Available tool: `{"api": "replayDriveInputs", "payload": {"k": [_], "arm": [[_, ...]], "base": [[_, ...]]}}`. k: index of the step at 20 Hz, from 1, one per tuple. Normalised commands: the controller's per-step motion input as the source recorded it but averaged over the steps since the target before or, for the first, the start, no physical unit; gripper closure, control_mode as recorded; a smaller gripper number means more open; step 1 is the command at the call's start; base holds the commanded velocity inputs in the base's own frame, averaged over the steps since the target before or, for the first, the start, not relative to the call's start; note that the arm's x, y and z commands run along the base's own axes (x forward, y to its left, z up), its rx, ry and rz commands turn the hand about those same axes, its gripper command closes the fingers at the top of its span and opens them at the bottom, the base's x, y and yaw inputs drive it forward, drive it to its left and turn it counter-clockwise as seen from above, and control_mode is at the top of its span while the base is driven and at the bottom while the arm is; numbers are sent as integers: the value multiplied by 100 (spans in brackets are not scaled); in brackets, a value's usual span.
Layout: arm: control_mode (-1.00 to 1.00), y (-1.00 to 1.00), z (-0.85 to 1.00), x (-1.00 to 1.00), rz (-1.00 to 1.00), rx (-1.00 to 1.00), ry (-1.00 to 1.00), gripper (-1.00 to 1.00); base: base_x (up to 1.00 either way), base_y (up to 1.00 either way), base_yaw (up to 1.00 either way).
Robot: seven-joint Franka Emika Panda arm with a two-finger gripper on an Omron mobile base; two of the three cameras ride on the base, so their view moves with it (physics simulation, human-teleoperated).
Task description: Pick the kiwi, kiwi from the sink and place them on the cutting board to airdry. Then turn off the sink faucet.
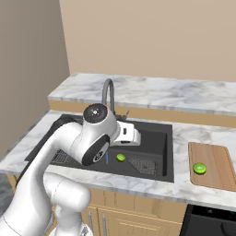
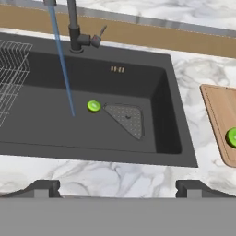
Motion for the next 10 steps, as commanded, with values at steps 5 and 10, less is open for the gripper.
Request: {"api": "replayDriveInputs", "payload": {"k": [5,10], "arm": [[-100,8,-5,-12,0,1,-8,-100],[-100,11,-7,1,-7,8,0,-100]], "base": [[0,0,0],[0,0,0]]}}
